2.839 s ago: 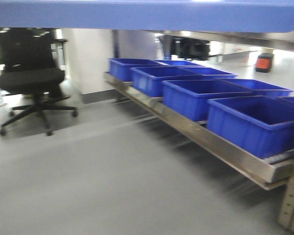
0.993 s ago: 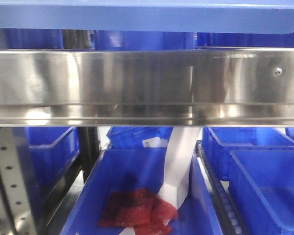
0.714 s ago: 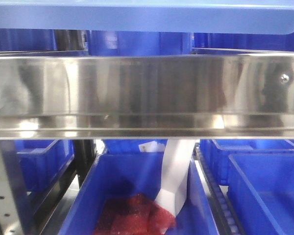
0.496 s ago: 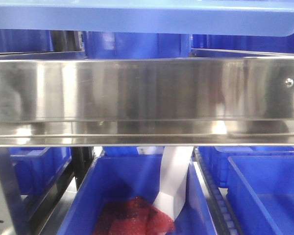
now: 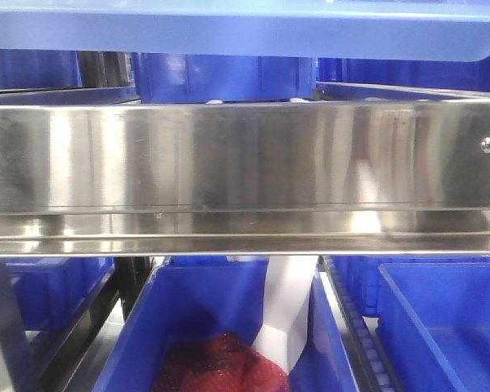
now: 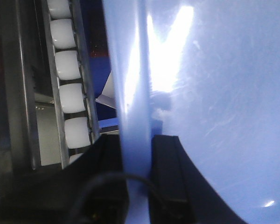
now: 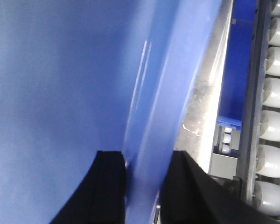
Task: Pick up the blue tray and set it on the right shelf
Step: 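Raise the tray with both grippers above the steel shelf lip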
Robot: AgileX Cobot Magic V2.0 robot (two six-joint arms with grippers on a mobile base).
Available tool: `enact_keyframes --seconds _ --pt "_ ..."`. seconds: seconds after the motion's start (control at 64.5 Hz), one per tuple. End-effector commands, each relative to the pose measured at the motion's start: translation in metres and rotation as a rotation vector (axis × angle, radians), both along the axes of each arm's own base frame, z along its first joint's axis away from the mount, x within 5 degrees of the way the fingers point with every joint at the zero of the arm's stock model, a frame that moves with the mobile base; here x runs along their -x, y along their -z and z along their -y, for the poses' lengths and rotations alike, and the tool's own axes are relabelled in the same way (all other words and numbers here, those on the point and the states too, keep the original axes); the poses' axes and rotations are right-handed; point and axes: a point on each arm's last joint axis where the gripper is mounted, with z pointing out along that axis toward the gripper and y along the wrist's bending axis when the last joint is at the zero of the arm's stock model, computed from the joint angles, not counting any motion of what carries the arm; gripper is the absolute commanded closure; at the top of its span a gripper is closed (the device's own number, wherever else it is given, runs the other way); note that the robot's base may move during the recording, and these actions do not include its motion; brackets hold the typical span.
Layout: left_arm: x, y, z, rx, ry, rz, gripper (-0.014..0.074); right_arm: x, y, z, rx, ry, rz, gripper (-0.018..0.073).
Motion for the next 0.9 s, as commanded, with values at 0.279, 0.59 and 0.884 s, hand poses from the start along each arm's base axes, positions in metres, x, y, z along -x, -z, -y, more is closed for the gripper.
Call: enact_keyframes --seconds 0.279,0.59,0.884 --pt "0.016 -0.011 -0.002 -0.008 0.047 -0.026 0.0644 0.004 -0.017 0.002 -0.023 -0.038 0.098 0.0501" --pt "0.017 -0.011 -0.001 0.005 0.051 -0.032 0.0644 0.004 -0.017 0.002 -0.023 -0.038 0.098 0.0501" --pt "0.006 -0.018 0.001 0.029 0.037 0.023 0.0644 -0.002 -0.036 -0.002 -0.078 -0.061 0.229 0.0501"
